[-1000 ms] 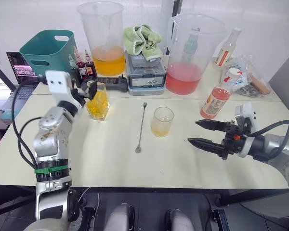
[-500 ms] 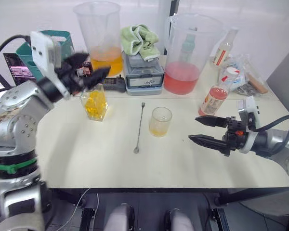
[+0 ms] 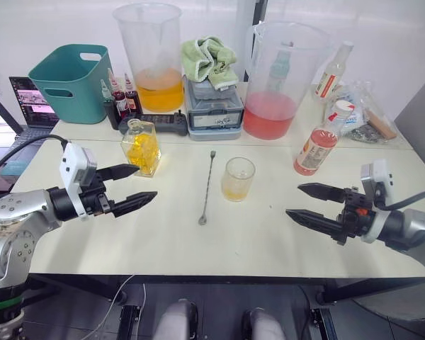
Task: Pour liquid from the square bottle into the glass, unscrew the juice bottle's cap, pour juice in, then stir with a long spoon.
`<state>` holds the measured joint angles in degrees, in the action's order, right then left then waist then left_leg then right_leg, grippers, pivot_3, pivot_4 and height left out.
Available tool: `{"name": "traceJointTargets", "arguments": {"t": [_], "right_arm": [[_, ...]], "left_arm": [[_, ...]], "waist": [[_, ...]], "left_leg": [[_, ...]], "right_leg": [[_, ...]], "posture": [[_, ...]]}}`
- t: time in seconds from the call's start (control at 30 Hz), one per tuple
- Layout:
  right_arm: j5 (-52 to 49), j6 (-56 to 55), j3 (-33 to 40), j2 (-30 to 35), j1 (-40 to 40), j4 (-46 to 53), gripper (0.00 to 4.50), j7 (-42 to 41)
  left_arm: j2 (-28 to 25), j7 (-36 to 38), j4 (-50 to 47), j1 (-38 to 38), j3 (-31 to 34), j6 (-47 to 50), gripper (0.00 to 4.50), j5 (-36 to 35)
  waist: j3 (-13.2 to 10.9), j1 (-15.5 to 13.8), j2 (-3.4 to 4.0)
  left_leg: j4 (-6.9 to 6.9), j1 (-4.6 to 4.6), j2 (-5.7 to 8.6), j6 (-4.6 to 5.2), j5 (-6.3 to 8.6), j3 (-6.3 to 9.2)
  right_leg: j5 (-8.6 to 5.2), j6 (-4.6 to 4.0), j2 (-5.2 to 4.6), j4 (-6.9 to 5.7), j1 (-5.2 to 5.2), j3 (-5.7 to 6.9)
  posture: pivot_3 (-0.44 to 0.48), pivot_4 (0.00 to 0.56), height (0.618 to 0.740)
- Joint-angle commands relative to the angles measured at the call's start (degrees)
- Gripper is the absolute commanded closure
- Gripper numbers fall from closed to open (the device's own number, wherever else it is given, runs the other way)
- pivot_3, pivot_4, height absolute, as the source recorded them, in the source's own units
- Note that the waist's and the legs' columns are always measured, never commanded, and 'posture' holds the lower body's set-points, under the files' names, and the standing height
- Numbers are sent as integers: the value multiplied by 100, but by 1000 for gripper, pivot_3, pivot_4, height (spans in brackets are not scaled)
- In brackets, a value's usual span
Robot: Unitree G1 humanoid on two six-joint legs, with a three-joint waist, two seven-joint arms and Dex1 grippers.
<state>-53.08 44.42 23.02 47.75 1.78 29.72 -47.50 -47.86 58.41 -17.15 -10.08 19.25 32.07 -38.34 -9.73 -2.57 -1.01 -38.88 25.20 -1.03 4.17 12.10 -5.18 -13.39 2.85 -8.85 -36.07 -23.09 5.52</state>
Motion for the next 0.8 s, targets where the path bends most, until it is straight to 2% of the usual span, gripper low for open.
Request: {"name": "traceJointTargets", "arguments": {"t": [0.03, 0.2, 0.4, 0.53, 0.73, 0.8], "right_arm": [[66, -251, 217, -121, -279, 325, 0, 122], [267, -602, 275, -452, -549, 475, 0, 403], [631, -975, 396, -725, -678, 253, 0, 750], [1356, -1335, 247, -925, 66, -629, 0, 1429], [1748, -1506, 60, -945, 1182, -1709, 0, 1670], [2042, -1739, -84, -927, 1853, -2404, 0, 1750]], "left_arm": [[71, 51, -58, 53, -74, -342, 7, 114], [226, -45, -312, 98, -272, -310, 7, 22], [356, -51, -499, 161, -178, -470, 7, -28], [485, -129, -702, 219, -28, -595, 7, -197], [527, -276, -1075, 407, 126, -528, 7, -494], [580, -452, -1250, 462, 170, -506, 7, -561]], "waist": [[1, -3, 1], [1, 17, 1], [1, 20, 2], [2, 46, 1], [5, 60, 8], [5, 93, 8]], "left_leg": [[0, 0, 0, 0, 0, 0], [0, 0, -1, 2, 1, -1], [1, 0, -1, 2, 1, -1], [-3, -1, -2, 0, 0, -6], [1, -1, -4, -6, -5, -6], [1, -1, -3, -13, -9, -8]], "right_leg": [[0, 0, 0, 0, -1, -1], [0, 0, 1, -1, -2, -4], [0, 0, 3, -1, -2, -5], [2, -4, 5, -1, -5, -9], [3, -5, 10, -3, -6, -10], [3, -5, 10, -1, -5, -11]], "posture": [[0, 150, 736], [0, 150, 736], [0, 150, 736], [0, 150, 736], [0, 150, 736], [0, 150, 736]]}}
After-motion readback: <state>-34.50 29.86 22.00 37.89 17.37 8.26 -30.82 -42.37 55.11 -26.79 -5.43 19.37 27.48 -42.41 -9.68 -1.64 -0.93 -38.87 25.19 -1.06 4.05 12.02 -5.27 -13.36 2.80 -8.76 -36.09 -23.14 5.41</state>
